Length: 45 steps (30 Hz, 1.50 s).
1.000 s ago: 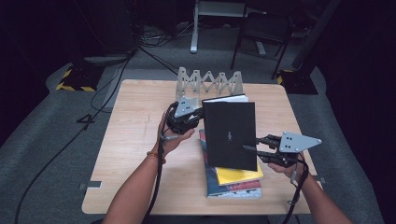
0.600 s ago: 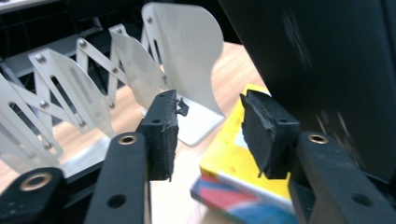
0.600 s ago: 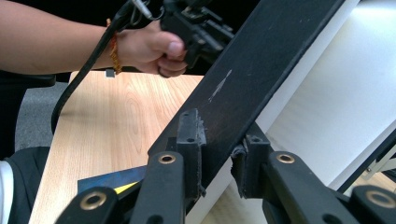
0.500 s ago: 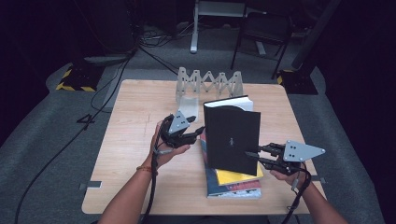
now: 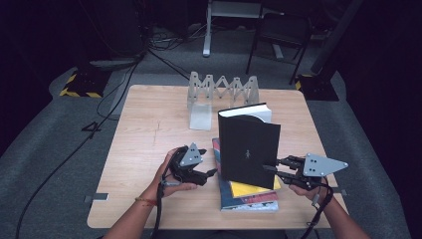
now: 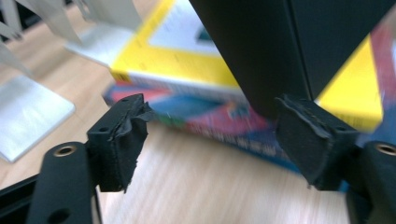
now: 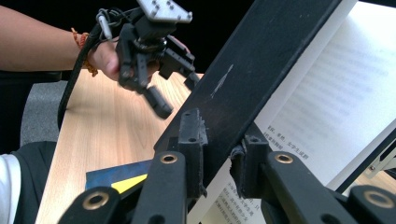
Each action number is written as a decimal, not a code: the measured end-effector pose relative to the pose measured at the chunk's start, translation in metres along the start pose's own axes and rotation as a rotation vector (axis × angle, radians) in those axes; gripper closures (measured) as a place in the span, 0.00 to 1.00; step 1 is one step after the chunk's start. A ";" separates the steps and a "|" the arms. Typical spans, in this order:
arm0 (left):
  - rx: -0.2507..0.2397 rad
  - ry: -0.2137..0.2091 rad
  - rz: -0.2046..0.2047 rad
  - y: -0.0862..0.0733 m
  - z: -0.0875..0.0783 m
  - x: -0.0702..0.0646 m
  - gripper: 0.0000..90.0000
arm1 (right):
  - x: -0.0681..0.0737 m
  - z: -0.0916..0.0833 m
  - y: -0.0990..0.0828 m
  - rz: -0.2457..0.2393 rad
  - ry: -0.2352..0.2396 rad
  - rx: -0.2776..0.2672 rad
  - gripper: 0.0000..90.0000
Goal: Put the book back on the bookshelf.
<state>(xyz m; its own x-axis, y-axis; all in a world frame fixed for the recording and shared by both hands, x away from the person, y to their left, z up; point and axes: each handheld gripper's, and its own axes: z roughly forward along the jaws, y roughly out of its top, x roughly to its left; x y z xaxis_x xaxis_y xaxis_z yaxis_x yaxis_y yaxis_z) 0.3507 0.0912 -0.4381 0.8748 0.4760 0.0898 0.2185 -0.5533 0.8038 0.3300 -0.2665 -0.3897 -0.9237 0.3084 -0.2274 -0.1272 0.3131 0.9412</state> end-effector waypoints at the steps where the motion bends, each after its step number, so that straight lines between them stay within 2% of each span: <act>1: 0.006 -0.010 -0.002 -0.001 0.001 -0.002 0.27 | 0.001 -0.001 0.000 0.000 0.000 0.003 0.85; 5: 0.008 -0.065 -0.027 -0.003 0.007 -0.009 0.27 | 0.004 -0.002 -0.001 -0.008 0.002 0.006 0.85; 9: -0.001 -0.120 -0.069 -0.001 0.018 -0.015 0.27 | 0.005 -0.003 -0.002 -0.010 0.005 0.008 0.85; 14: -0.014 -0.125 -0.078 0.003 0.027 -0.017 0.29 | 0.006 -0.004 -0.003 -0.012 0.008 0.010 0.85; 16: -0.027 -0.131 -0.067 0.006 0.029 -0.020 0.31 | 0.007 -0.005 -0.004 -0.013 0.011 0.013 0.86; 18: -0.031 -0.154 -0.048 0.009 0.031 -0.022 0.35 | 0.009 -0.006 -0.004 -0.014 0.013 0.019 0.86; 20: -0.036 -0.143 -0.033 0.012 0.032 -0.024 0.36 | 0.010 -0.007 -0.004 -0.021 0.014 0.024 0.86; 26: -0.061 -0.180 -0.063 0.017 0.037 -0.021 0.33 | 0.011 -0.009 -0.009 -0.003 0.014 0.031 0.86; 30: -0.082 -0.181 -0.062 0.019 0.036 -0.021 0.34 | 0.011 -0.011 -0.011 0.007 0.012 0.038 0.85; 36: -0.117 -0.165 -0.059 0.026 0.035 -0.019 0.32 | 0.009 -0.014 -0.014 0.005 -0.021 0.051 0.83; 39: -0.139 -0.166 -0.069 0.031 0.035 -0.015 0.30 | 0.005 -0.018 -0.016 0.026 -0.064 0.051 0.82; 45: -0.185 -0.176 -0.061 0.042 0.033 -0.009 0.29 | 0.004 -0.017 -0.016 0.031 -0.081 0.060 0.82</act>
<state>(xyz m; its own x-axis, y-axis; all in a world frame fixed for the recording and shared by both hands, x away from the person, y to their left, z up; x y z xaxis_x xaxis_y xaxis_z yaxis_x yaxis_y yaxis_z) 0.3665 0.0413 -0.4241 0.9279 0.3691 -0.0525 0.2040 -0.3849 0.9002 0.3224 -0.2860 -0.4014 -0.8944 0.3897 -0.2197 -0.0744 0.3547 0.9320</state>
